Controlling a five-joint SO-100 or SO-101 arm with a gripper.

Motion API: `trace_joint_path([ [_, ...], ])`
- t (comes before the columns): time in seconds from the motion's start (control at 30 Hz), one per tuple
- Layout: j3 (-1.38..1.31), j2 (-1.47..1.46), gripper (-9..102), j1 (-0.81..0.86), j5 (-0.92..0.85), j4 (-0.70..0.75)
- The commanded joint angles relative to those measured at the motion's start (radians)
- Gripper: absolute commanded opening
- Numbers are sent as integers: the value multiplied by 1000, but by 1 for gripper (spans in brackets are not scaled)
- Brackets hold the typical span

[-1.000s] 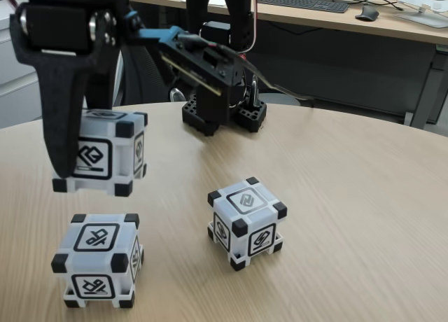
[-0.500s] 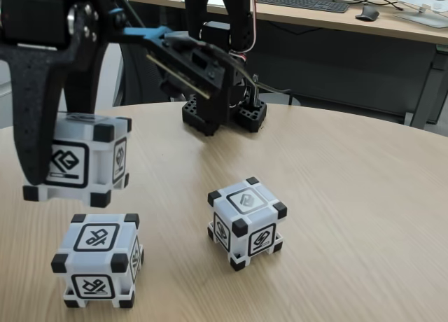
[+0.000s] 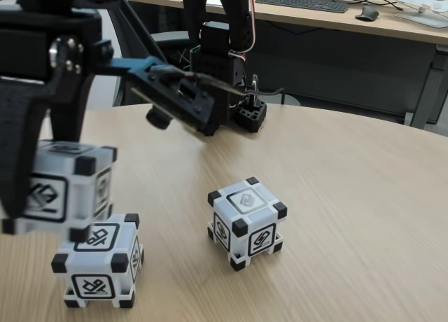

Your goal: Stack cubes from left to right.

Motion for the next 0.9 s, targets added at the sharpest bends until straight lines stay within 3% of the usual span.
trace_joint_path([
  [0.0,-54,6,0,6,-2,-51],
  [0.87,-31,14,0,-11,87,75],
])
